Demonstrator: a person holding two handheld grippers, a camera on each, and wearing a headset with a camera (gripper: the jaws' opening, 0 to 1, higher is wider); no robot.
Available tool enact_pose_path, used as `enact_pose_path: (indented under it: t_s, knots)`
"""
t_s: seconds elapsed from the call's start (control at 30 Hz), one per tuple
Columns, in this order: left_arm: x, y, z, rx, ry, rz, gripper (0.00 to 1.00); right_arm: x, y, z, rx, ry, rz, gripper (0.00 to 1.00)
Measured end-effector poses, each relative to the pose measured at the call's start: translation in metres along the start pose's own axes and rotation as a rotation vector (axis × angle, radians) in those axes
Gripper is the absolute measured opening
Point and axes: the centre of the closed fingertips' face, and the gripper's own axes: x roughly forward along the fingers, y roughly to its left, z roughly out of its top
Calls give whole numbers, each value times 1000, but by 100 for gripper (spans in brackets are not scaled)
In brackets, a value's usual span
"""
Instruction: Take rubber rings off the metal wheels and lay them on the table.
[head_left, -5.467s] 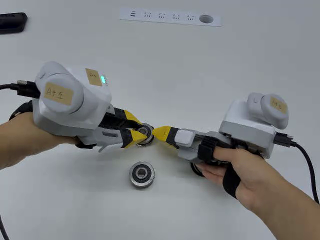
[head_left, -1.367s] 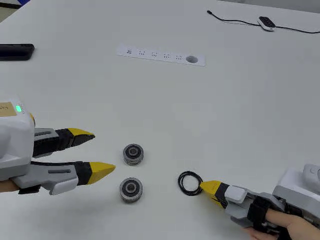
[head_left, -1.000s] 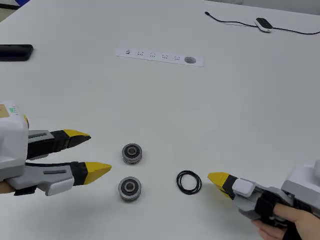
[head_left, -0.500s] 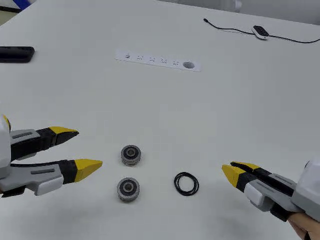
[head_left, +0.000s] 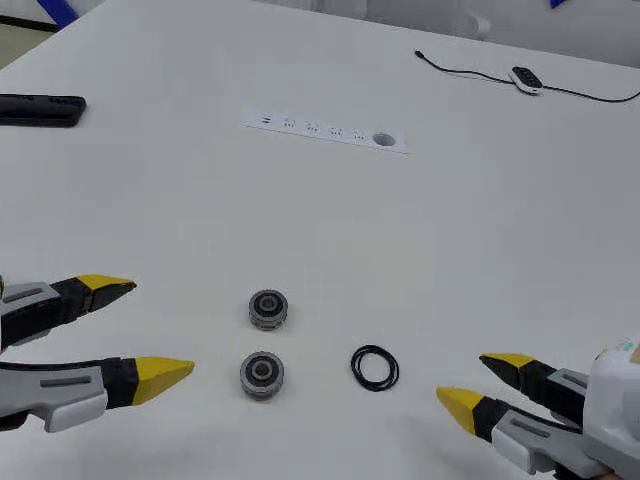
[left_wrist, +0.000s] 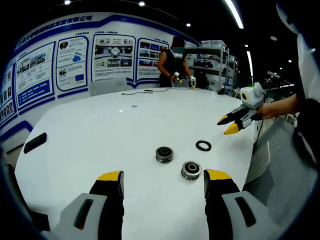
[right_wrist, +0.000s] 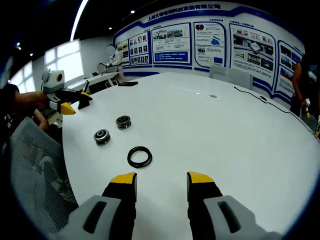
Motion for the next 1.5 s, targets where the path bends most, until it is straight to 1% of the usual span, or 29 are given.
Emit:
enact_pose_path:
  t_s: [0.13,0.23,0.33,0.47,0.53,0.57,0.63,0.77,0.9,1.13,1.2,1.27,1.37,1.5]
  knots:
    - [-4,-2,-4,-12,5,1,75,0,7,1,-6,2,28,49]
    - [-6,-5,-10,5,33,0,81,0,15,2,-27,2,55,56]
    - [-8,-8,-13,10,44,4,86,0,21,4,-41,2,78,61]
    - [-8,-12,-15,27,60,4,92,-2,24,8,-64,-12,85,68]
    - [-7,-15,-15,57,71,1,95,-3,25,11,-77,-17,84,72]
    - [-7,-16,-15,61,77,-1,96,-4,25,11,-78,-18,85,73]
    - [-6,-17,-15,70,84,-2,97,-5,26,13,-82,-20,86,75]
    - [-5,-16,-11,68,69,4,98,-7,26,12,-90,-15,86,79]
    - [-4,-16,-8,75,66,3,98,-8,25,12,-95,-14,79,82]
    - [-6,-13,-8,89,66,8,99,-10,23,16,-93,-16,75,84]
    - [-8,-10,-10,90,71,17,98,-9,20,17,-56,-19,74,84]
    - [-9,-7,-10,84,65,28,98,-8,18,20,-56,-28,69,84]
    - [-10,-7,-9,75,54,31,98,-5,17,23,-47,-32,70,84]
    - [-10,-6,-12,68,58,34,97,-2,19,25,-48,-32,75,84]
